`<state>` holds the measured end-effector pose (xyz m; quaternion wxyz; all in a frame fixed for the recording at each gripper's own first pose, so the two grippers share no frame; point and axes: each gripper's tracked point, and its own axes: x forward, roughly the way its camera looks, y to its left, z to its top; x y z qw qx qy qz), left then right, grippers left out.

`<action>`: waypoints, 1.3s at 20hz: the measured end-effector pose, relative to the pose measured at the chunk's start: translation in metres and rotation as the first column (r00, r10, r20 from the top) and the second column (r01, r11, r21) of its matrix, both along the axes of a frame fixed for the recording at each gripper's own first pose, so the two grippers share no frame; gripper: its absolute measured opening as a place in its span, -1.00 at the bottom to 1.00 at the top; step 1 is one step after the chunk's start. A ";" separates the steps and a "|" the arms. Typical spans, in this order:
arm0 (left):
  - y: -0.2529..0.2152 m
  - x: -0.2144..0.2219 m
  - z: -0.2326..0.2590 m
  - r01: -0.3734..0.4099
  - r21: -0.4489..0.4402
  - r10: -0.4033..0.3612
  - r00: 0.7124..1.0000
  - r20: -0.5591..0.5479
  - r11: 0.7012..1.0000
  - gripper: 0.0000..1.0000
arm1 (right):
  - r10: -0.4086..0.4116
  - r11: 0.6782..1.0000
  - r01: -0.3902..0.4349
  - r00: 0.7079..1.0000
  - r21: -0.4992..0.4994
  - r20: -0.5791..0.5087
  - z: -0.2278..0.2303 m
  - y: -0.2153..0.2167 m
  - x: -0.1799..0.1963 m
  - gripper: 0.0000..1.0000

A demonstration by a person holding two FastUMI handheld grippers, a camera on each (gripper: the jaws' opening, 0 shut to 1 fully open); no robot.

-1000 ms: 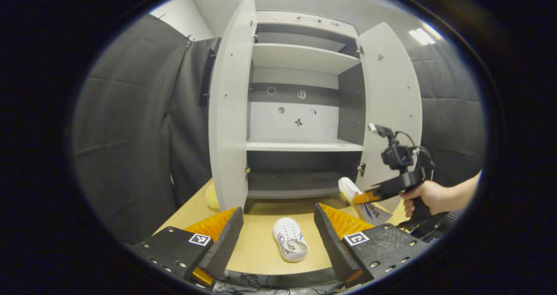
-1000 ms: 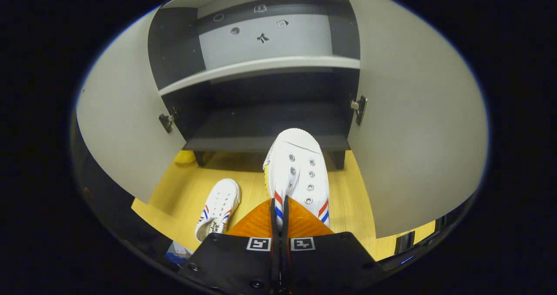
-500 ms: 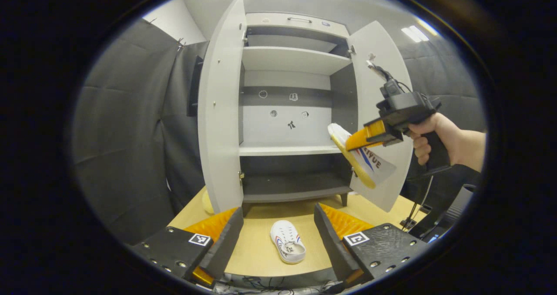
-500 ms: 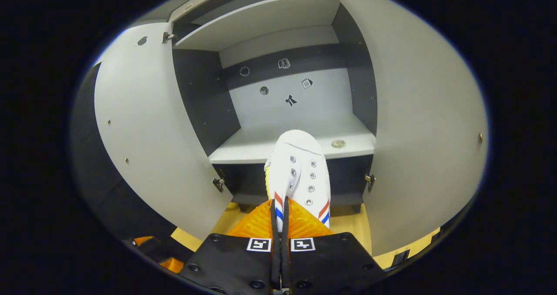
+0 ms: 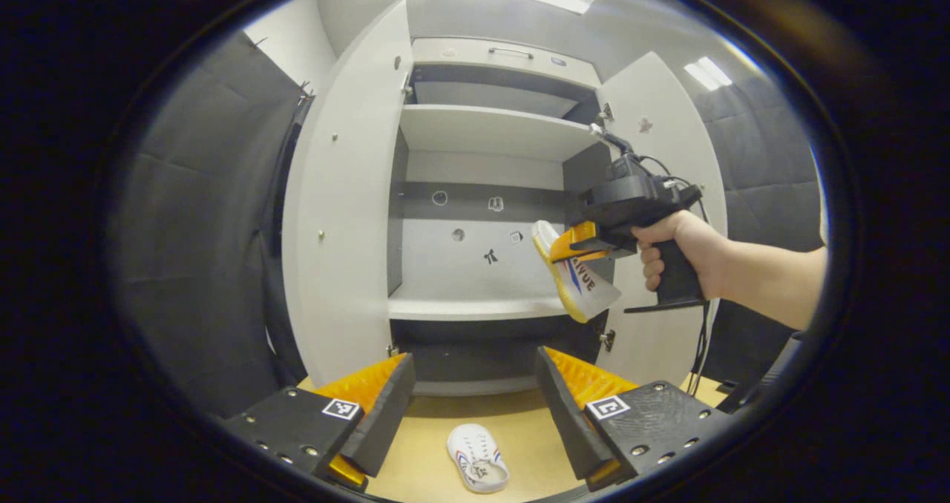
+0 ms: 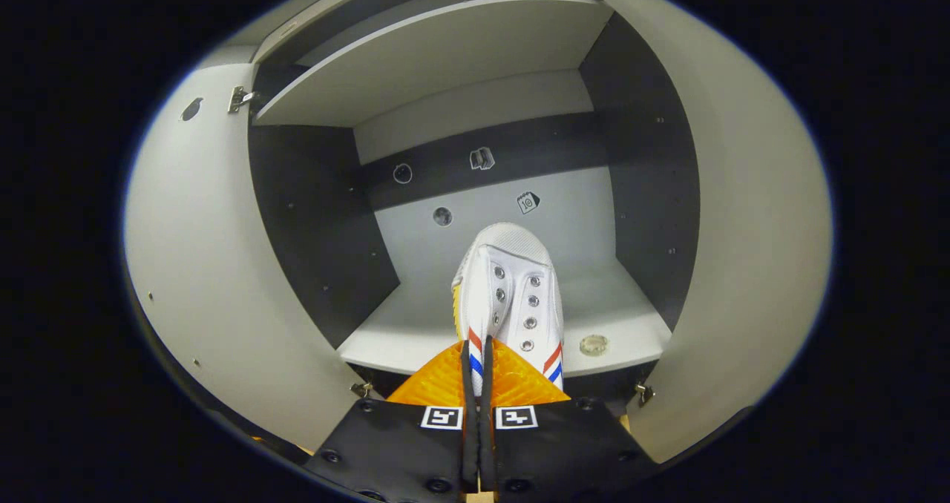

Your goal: Grab one shoe with the right hand and put it into the shoe cabinet, grab the other shoe with the left hand and put it into the shoe cabinet; then close the right door with the right hand and the left door with the left hand.

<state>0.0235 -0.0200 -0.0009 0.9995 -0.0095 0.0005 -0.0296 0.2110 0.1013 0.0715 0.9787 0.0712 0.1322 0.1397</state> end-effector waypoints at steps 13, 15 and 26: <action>-0.005 0.030 0.017 0.025 -0.049 -0.026 0.999 -0.031 0.998 0.86 | -0.121 0.992 0.123 0.991 -0.030 0.061 0.011 -0.022 0.136 -0.96; -0.009 0.030 0.015 0.015 -0.012 -0.015 0.999 -0.031 1.000 0.88 | -0.111 0.993 0.113 0.993 -0.039 0.050 0.003 -0.018 0.147 -0.96; 0.017 0.015 -0.002 -0.161 0.035 0.164 0.981 -0.106 0.986 0.86 | -0.115 0.992 0.110 0.991 -0.061 -0.070 -0.042 -0.022 0.180 -0.88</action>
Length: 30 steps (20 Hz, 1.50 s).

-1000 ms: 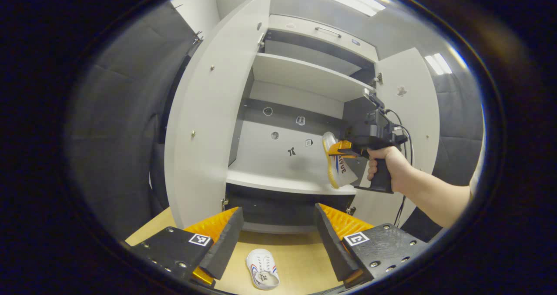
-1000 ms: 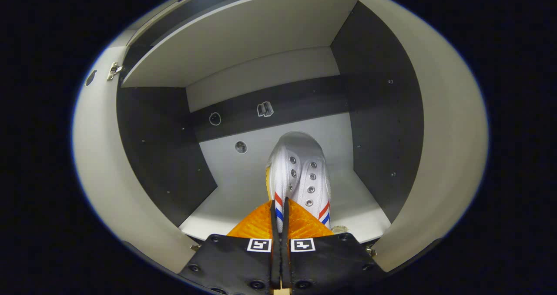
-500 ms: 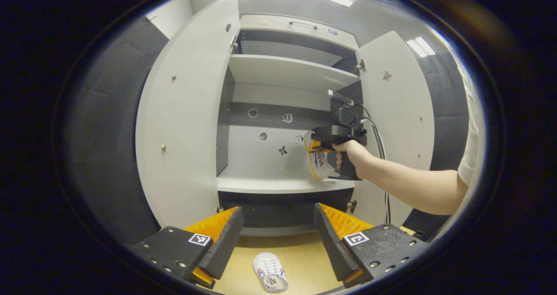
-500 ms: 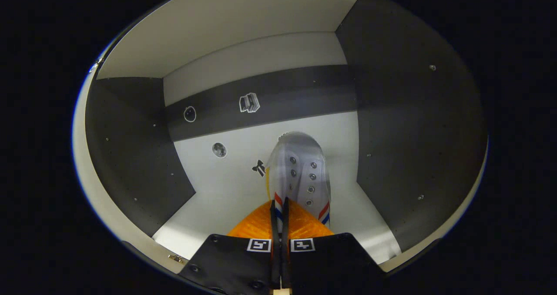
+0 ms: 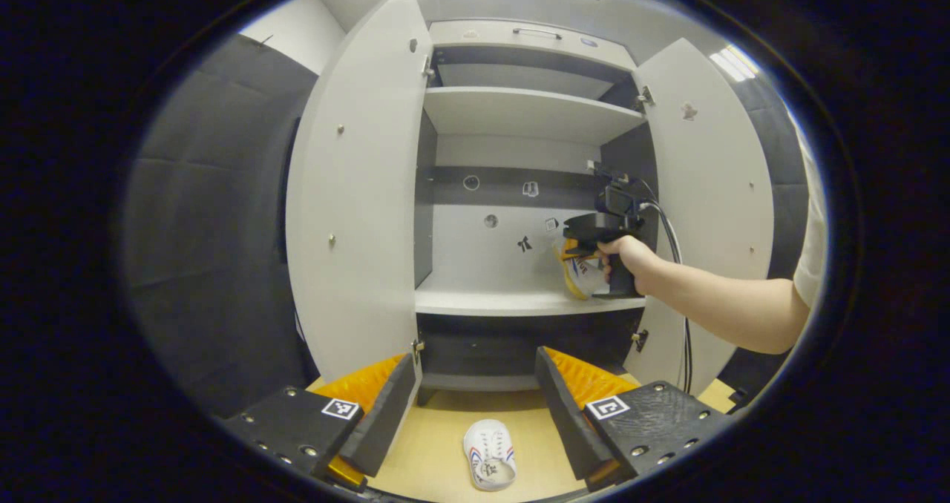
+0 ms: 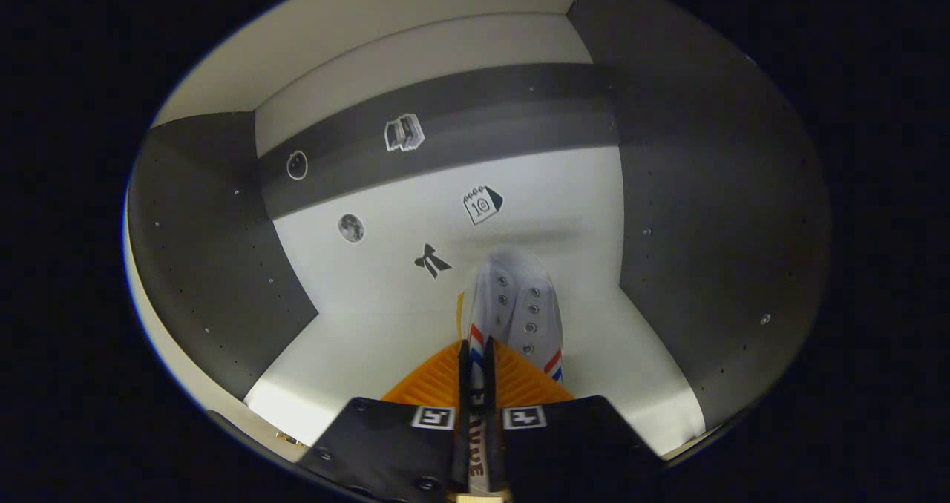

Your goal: Grab one shoe with the right hand and put it into the shoe cabinet, grab the other shoe with the left hand and put it into the shoe cabinet; then close the right door with the right hand and the left door with the left hand.

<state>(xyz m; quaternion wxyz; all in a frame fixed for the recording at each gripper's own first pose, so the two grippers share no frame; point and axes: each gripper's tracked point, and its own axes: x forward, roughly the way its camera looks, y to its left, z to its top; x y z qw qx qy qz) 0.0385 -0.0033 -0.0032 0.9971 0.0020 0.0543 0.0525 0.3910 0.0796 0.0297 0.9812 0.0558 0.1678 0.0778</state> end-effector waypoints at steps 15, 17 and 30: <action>-0.010 -0.014 -0.042 0.013 0.039 -0.010 0.996 -0.083 0.999 0.88 | 0.075 0.996 -0.065 0.982 -0.060 0.176 0.030 0.000 -0.122 0.84; -0.012 -0.010 -0.050 0.051 0.016 -0.050 0.995 -0.091 0.999 0.86 | 0.069 0.997 -0.059 0.977 -0.057 0.200 0.029 -0.005 -0.146 0.84; -0.003 0.016 -0.179 0.259 0.093 -0.210 0.909 -0.360 0.961 0.86 | 0.033 0.987 -0.032 0.999 -0.157 0.004 -0.107 -0.048 -0.324 0.96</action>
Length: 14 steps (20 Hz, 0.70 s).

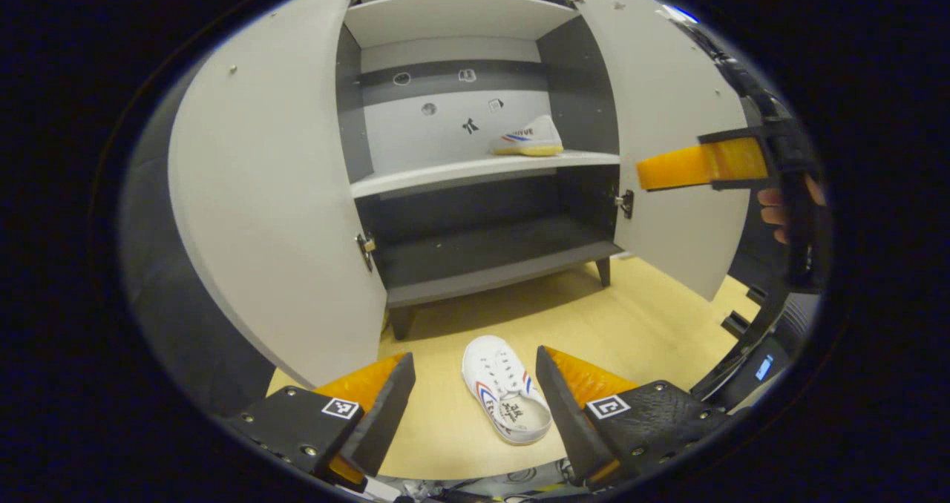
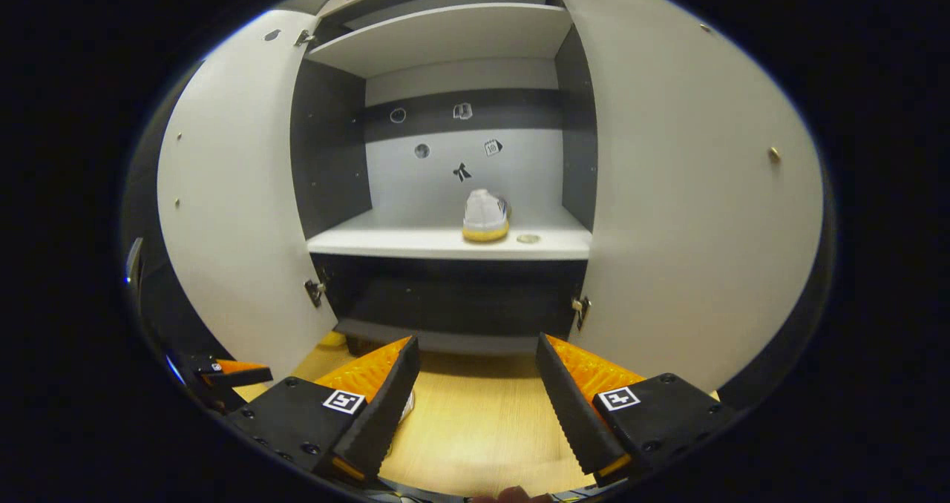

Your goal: Grab one shoe with the right hand and put it into the shoe cabinet, grab the other shoe with the left hand and put it into the shoe cabinet; then close the right door with the right hand and the left door with the left hand.

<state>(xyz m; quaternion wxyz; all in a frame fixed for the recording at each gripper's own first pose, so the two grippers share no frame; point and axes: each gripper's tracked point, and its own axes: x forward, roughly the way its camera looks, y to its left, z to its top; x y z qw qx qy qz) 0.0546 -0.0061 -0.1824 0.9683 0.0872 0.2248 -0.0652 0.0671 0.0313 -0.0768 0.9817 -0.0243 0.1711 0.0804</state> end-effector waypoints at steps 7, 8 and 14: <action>0.003 0.035 -0.086 0.058 0.030 -0.052 0.984 -0.170 0.998 0.89 | -0.130 0.991 0.128 0.988 -0.029 -0.078 -0.038 -0.050 -0.072 0.96; 0.007 0.040 -0.098 0.057 0.040 -0.048 0.979 -0.196 0.998 0.86 | -0.153 0.988 0.151 0.985 -0.034 -0.082 -0.041 -0.059 -0.083 0.96; 0.014 0.054 -0.156 0.084 0.026 -0.071 0.945 -0.319 0.996 0.89 | -0.320 0.947 0.314 0.935 -0.063 -0.152 -0.066 -0.110 -0.148 0.96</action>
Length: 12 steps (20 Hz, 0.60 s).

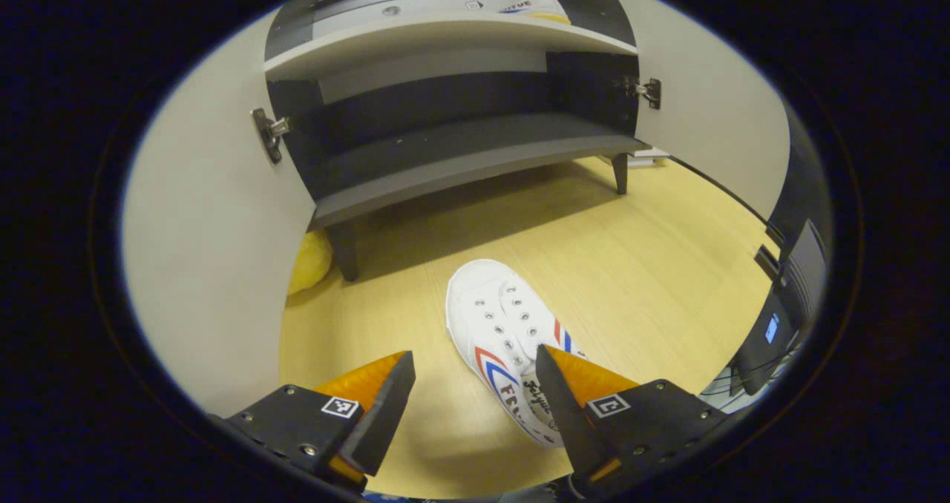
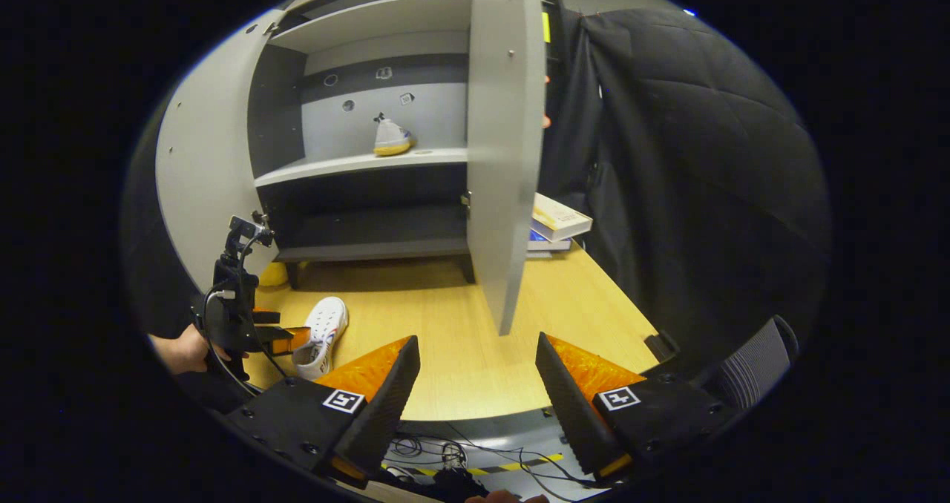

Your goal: Grab one shoe with the right hand and put it into the shoe cabinet, grab the other shoe with the left hand and put it into the shoe cabinet; then close the right door with the right hand and the left door with the left hand.

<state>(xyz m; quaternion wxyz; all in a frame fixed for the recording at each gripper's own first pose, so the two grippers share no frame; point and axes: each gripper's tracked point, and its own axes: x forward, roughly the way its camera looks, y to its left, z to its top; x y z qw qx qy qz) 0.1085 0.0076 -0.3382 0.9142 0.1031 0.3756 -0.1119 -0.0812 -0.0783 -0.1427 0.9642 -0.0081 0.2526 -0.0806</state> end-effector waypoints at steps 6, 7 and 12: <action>-0.001 -0.003 -0.028 0.012 -0.060 -0.017 0.995 -0.096 0.998 0.87 | -0.189 0.981 0.189 0.982 0.044 -0.010 0.001 -0.044 -0.036 0.96; -0.008 -0.004 -0.030 0.028 -0.080 -0.036 0.994 -0.103 0.996 0.83 | -0.213 0.976 0.213 0.977 0.041 -0.007 0.001 -0.054 -0.043 0.96; -0.013 -0.011 -0.039 0.042 -0.089 -0.057 0.984 -0.170 0.995 0.17 | -0.307 0.951 0.306 0.952 0.047 0.011 0.002 -0.091 -0.061 0.96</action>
